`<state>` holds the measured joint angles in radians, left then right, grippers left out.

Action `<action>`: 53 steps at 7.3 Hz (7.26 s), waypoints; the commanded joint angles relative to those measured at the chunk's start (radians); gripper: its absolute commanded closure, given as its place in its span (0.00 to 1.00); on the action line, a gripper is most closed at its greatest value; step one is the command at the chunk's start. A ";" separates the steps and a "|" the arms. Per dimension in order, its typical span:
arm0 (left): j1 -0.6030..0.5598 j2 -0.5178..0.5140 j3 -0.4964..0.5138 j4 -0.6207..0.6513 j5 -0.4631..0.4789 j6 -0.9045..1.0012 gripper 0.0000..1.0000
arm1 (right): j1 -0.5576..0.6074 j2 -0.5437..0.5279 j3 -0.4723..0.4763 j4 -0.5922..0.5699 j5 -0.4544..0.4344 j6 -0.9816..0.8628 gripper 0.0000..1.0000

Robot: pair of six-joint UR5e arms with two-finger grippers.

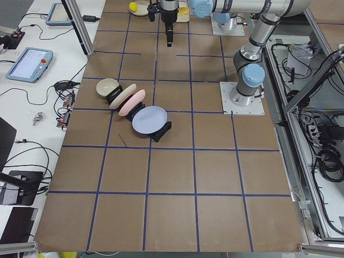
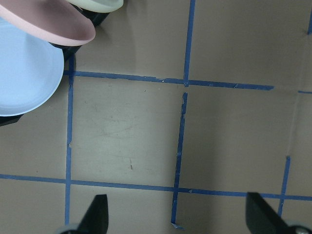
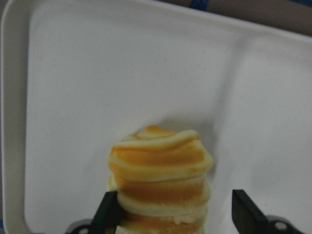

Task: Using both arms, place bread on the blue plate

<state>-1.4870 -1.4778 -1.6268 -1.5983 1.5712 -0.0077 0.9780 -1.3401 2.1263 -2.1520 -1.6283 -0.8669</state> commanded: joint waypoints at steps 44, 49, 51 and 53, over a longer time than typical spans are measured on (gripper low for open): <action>0.654 -0.802 0.387 -0.006 -0.195 0.914 0.16 | 0.521 -0.341 -0.549 0.787 0.127 0.597 0.94; 0.656 -0.826 0.398 -0.014 -0.184 0.911 0.98 | 0.519 -0.341 -0.543 0.785 0.125 0.597 0.94; 0.654 -0.814 0.401 -0.015 -0.186 0.910 0.99 | 0.519 -0.341 -0.548 0.787 0.127 0.598 0.95; 0.654 -0.777 0.409 -0.029 -0.184 0.911 1.00 | 0.537 -0.343 -0.549 0.790 0.117 0.743 0.95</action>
<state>-0.8327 -2.2776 -1.2217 -1.6182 1.3857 0.9025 1.5023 -1.6815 1.5779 -1.3646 -1.5055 -0.2127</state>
